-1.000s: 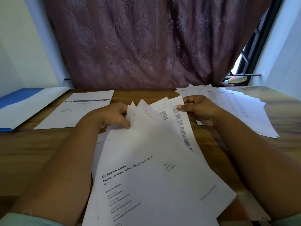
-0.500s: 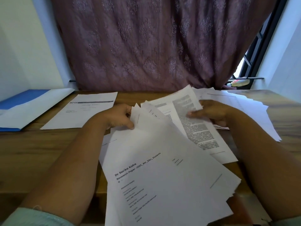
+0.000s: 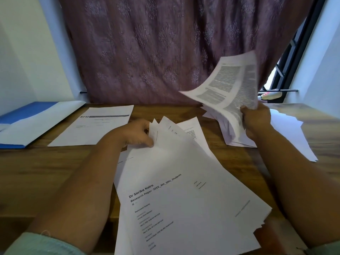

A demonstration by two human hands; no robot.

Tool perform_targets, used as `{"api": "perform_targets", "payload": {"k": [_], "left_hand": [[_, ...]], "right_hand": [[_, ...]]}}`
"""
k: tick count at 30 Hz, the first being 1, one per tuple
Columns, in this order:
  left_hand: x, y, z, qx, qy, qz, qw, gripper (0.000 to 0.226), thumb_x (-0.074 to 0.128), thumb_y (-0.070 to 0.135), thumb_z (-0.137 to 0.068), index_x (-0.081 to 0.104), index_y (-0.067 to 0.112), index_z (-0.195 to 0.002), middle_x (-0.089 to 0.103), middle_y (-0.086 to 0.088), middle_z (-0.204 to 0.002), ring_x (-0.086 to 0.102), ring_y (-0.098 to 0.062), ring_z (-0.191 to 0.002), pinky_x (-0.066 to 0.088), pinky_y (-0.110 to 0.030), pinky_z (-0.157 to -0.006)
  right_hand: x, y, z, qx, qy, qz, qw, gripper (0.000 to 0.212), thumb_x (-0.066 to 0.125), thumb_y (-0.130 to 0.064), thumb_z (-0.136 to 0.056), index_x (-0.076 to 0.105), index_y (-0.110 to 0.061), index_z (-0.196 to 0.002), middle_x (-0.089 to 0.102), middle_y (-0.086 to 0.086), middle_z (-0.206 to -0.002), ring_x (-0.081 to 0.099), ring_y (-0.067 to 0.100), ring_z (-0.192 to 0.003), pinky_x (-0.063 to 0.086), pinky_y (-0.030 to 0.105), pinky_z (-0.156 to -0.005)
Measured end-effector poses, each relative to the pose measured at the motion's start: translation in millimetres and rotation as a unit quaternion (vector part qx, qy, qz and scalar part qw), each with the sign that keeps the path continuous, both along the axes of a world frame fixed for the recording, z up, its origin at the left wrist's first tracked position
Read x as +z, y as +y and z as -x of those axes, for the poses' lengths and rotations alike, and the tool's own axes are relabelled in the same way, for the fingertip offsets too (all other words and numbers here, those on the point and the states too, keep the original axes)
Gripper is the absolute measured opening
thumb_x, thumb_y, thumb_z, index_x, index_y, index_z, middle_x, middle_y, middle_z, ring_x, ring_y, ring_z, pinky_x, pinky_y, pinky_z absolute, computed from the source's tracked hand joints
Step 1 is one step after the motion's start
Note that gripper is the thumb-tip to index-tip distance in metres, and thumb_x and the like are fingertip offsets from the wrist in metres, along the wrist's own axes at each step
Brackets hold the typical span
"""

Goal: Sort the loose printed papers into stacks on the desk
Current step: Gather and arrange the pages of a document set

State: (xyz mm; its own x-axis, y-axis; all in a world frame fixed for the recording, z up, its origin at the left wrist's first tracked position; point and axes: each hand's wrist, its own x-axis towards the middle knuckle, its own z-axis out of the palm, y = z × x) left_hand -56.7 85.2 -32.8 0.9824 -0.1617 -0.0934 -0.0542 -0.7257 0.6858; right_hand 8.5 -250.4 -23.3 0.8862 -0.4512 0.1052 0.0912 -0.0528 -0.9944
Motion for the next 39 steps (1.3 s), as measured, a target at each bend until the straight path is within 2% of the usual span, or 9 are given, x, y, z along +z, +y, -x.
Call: {"api": "perform_targets", "payload": {"k": [4,8,12,15,18,22,29,36,39], "left_hand": [[-0.5,-2.1,0.8,0.004,-0.001,0.003,1.0,0.041,0.077,0.001,-0.078,0.066,0.027,-0.109,0.067,0.006,-0.114,0.062,-0.022,-0.109,0.049,-0.039,-0.098],[0.5,-2.8,2.1,0.004,-0.017,0.01,1.0,0.04,0.077,-0.001,-0.077,0.066,0.03,-0.1,0.066,0.011,-0.105,0.062,-0.019,-0.104,0.049,-0.039,-0.099],[2.6,-0.8,3.0,0.004,-0.029,0.017,0.999,0.043,0.076,0.0,-0.078,0.062,0.029,-0.106,0.065,0.006,-0.113,0.06,-0.022,-0.11,0.047,-0.04,-0.101],[3.1,-0.9,4.7,0.0,-0.037,0.048,0.998,0.045,0.074,-0.007,-0.078,0.062,0.029,-0.103,0.065,0.009,-0.106,0.06,-0.021,-0.11,0.047,-0.038,-0.101],[3.7,-0.9,4.3,-0.008,-0.055,0.073,0.996,0.052,0.073,-0.014,-0.074,0.063,0.031,-0.099,0.066,0.01,-0.104,0.064,-0.021,-0.103,0.052,-0.035,-0.095],[1.7,1.2,0.9,-0.007,-0.071,0.087,0.994,0.067,0.078,-0.011,-0.071,0.052,0.036,-0.11,0.056,-0.002,-0.12,0.063,-0.027,-0.098,0.057,-0.028,-0.085],[-0.5,0.7,0.4,-0.027,-0.071,0.046,0.996,0.035,0.078,-0.007,-0.073,0.067,0.025,-0.082,0.069,0.01,-0.086,0.067,-0.007,-0.082,0.052,-0.014,-0.066],[-2.4,2.0,-2.3,-0.042,-0.045,0.069,0.996,0.029,0.084,0.001,-0.07,0.074,0.012,-0.095,0.074,-0.009,-0.1,0.07,-0.027,-0.094,0.058,-0.036,-0.088],[-1.7,-2.2,0.3,-0.051,-0.049,0.097,0.993,0.023,0.087,0.008,-0.07,0.073,0.01,-0.088,0.074,0.004,-0.084,0.07,-0.011,-0.08,0.056,-0.024,-0.073]], "right_hand": [[-7.3,2.0,-3.2,0.049,0.03,-0.052,0.997,0.041,0.065,-0.011,-0.091,0.055,-0.006,-0.131,0.063,0.012,-0.126,0.063,0.027,-0.107,0.051,0.041,-0.098],[-14.4,15.1,1.9,0.102,0.031,-0.01,0.994,0.036,0.061,-0.005,-0.091,0.054,0.005,-0.125,0.064,0.022,-0.118,0.06,0.014,-0.072,0.054,0.029,-0.07],[-13.0,15.6,0.7,0.129,0.043,-0.054,0.989,0.027,0.063,-0.008,-0.092,0.059,-0.007,-0.118,0.064,0.018,-0.121,0.065,0.021,-0.088,0.051,0.027,-0.061],[-12.9,11.7,-0.3,0.131,0.046,-0.07,0.988,0.029,0.064,-0.009,-0.092,0.06,-0.009,-0.121,0.065,0.011,-0.121,0.065,0.025,-0.098,0.051,0.027,-0.063],[-14.9,12.6,-0.2,0.119,0.022,-0.041,0.992,0.029,0.062,-0.004,-0.091,0.058,-0.004,-0.12,0.061,0.021,-0.126,0.062,0.016,-0.079,0.052,0.028,-0.066],[-17.0,15.9,0.9,0.102,0.015,-0.021,0.994,0.036,0.06,-0.004,-0.092,0.054,0.006,-0.126,0.059,0.026,-0.127,0.056,0.011,-0.066,0.052,0.032,-0.076],[-13.5,12.5,-0.2,0.116,0.046,-0.083,0.989,0.035,0.066,-0.006,-0.09,0.061,-0.013,-0.124,0.065,0.006,-0.123,0.064,0.026,-0.103,0.055,0.038,-0.086],[-15.4,11.9,-5.1,0.125,0.049,-0.069,0.989,0.034,0.067,-0.009,-0.09,0.062,-0.013,-0.123,0.067,0.006,-0.12,0.065,0.025,-0.103,0.055,0.039,-0.087],[-14.5,12.1,-5.9,0.138,0.058,-0.068,0.986,0.032,0.064,-0.013,-0.092,0.061,-0.015,-0.124,0.066,0.006,-0.122,0.064,0.025,-0.104,0.055,0.035,-0.081]]}}
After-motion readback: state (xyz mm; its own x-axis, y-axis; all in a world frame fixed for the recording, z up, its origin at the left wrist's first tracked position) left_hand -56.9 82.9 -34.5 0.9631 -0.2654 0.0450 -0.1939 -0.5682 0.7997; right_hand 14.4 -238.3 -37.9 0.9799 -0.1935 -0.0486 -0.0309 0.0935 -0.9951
